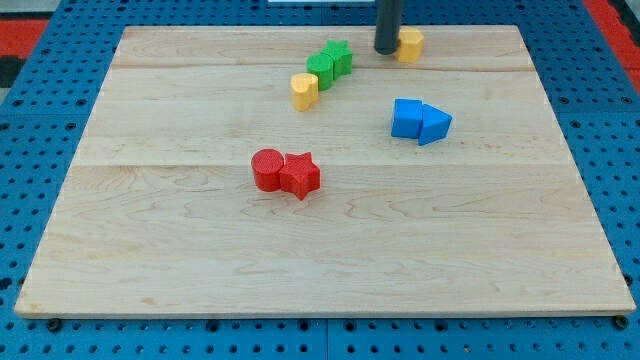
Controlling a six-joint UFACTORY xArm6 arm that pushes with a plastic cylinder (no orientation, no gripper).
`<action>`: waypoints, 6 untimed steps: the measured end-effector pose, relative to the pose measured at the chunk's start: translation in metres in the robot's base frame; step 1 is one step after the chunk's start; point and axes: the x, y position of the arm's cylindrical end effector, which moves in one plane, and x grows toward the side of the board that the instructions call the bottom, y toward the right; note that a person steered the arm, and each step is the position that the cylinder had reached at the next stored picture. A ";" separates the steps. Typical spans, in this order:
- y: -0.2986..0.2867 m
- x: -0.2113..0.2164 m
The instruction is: Separate the green circle from green star
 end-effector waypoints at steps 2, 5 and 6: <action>0.031 -0.002; -0.106 0.061; -0.166 0.063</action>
